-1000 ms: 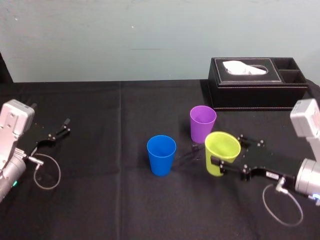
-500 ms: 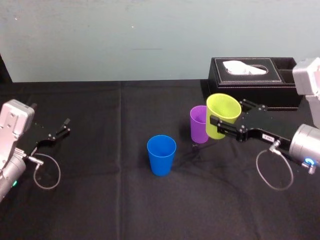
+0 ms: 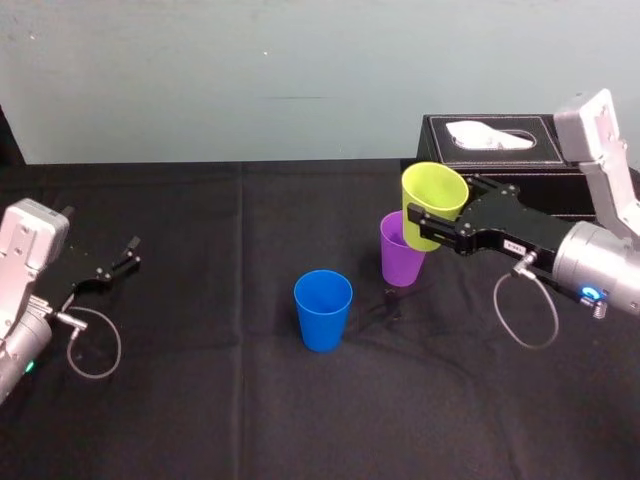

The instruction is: Stack the three plastic cups sequentially using one hand.

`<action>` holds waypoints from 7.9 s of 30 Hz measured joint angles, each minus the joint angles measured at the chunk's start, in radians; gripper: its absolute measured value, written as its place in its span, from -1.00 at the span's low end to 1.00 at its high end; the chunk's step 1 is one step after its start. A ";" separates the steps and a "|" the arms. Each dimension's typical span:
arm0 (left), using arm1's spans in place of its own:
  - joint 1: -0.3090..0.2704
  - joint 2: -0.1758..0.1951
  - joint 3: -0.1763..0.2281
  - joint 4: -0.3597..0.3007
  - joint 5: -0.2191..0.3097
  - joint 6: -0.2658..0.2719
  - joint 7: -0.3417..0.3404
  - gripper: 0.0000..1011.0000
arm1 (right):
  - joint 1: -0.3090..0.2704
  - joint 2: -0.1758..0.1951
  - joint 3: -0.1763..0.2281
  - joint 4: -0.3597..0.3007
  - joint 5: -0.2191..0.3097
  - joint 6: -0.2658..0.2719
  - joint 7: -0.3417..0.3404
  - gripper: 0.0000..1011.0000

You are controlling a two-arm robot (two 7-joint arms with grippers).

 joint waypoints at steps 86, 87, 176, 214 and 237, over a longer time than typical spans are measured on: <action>0.000 0.000 0.000 0.000 0.000 0.000 0.000 1.00 | 0.137 -0.140 -0.043 0.273 -0.103 -0.031 0.055 0.46; 0.000 0.000 0.000 0.000 0.000 0.000 0.000 1.00 | 0.137 -0.140 -0.043 0.275 -0.103 -0.032 0.055 0.46; 0.000 0.000 0.000 0.000 0.000 0.000 0.000 1.00 | -0.059 0.035 -0.103 0.078 -0.006 -0.095 0.213 0.98; 0.000 0.000 0.000 0.000 0.000 0.000 0.000 1.00 | 0.042 -0.075 -0.202 0.203 -0.044 -0.073 0.188 0.98; 0.000 0.000 0.000 0.000 0.000 0.000 0.000 1.00 | 0.081 -0.111 -0.229 0.234 -0.055 -0.067 0.195 0.98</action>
